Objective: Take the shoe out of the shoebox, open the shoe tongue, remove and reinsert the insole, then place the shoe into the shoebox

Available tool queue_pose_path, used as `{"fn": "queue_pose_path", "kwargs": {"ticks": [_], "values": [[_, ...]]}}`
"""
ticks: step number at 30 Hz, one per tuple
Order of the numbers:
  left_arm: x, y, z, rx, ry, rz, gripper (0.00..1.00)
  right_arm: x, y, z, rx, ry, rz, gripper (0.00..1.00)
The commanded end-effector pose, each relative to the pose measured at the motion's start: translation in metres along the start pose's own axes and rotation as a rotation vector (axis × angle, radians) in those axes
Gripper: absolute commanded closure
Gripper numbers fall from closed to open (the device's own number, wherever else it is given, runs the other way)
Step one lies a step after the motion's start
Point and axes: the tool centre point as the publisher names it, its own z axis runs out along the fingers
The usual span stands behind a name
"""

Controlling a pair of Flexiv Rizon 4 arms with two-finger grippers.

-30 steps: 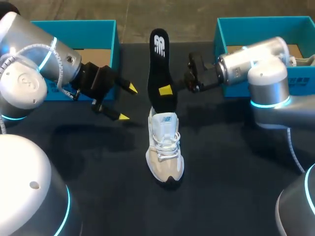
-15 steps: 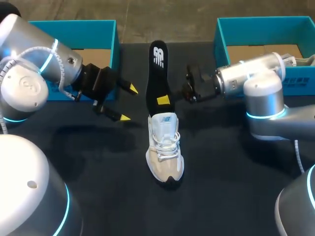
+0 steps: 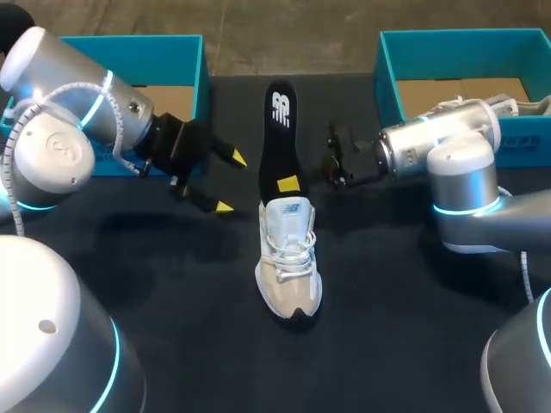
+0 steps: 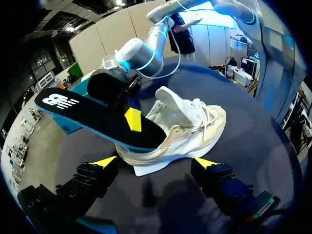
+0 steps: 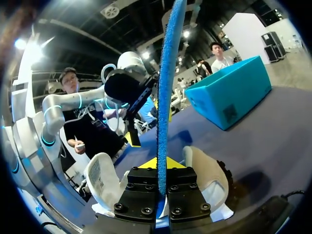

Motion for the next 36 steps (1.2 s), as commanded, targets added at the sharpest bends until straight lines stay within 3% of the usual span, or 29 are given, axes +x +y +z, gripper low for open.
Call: {"fn": "queue_pose_path", "kwargs": {"ticks": [1,25,32,34,36], "values": [[-0.006,0.001,0.007,0.002,0.007,-0.003,0.0,-0.002,-0.007,0.003,-0.003,-0.001,0.007,1.0],[-0.008,0.001,0.016,0.01,0.031,0.004,0.0,0.005,-0.045,0.008,0.087,-0.001,0.117,1.0],[-0.009,0.0,0.017,0.01,0.04,0.008,0.0,0.009,-0.04,0.002,0.083,-0.019,0.107,1.0],[-0.009,-0.001,0.018,0.011,0.044,0.011,0.0,0.01,-0.035,-0.001,0.081,-0.032,0.092,0.78],[-0.01,-0.001,0.019,0.011,0.047,0.014,0.0,0.011,-0.03,-0.003,0.086,-0.043,0.081,0.65]]}}
